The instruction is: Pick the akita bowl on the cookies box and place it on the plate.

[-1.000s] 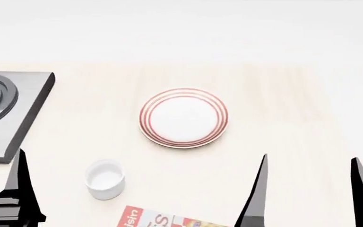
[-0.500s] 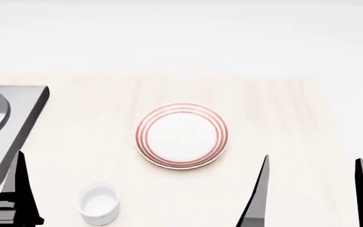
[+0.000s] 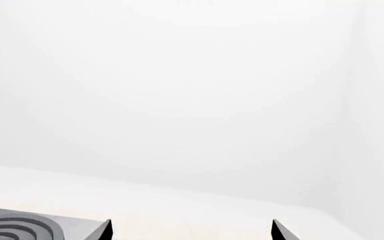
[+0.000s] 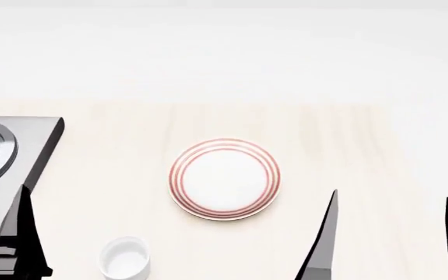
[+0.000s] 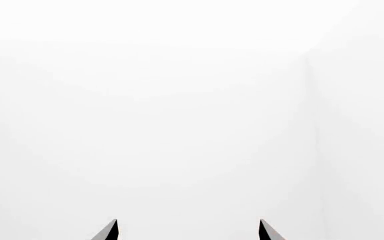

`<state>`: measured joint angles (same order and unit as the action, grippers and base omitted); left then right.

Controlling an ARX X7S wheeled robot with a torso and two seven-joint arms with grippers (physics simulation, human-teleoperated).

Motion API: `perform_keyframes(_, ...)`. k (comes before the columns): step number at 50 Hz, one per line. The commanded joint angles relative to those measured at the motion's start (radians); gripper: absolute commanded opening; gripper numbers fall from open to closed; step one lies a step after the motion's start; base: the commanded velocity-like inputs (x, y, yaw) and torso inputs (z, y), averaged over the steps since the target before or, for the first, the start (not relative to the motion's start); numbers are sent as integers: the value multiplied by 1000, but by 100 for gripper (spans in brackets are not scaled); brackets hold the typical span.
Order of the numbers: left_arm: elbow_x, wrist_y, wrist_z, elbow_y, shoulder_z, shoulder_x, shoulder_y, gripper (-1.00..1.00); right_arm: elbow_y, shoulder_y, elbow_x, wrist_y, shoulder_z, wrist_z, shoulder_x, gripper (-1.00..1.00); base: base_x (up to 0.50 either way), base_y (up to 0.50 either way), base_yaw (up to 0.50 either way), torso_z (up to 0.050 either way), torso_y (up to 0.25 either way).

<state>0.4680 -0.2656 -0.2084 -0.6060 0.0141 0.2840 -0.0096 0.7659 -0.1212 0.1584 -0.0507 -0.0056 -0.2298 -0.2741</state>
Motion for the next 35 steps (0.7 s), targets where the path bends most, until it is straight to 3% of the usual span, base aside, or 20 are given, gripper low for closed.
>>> perform_keyframes(1,9,-8,-4,1,3,9,-3,100,7,3,11,-13,1,-4,-11,100,0,0,0,50,0)
perform_keyframes(13,30,-29,-22,9,-3,11,-22,100,4,5,20,-10,10,-12,-18,100,0,0,0,50,0)
perform_keyframes(21,32,6,-10,22,-9,6,-21,100,2,8,22,-11,12,-17,-23,100,0,0,0,0,0)
perform_keyframes(35,35,6,-19,22,-8,13,-25,100,5,8,17,-5,12,-26,-29,100,0,0,0,0,-250)
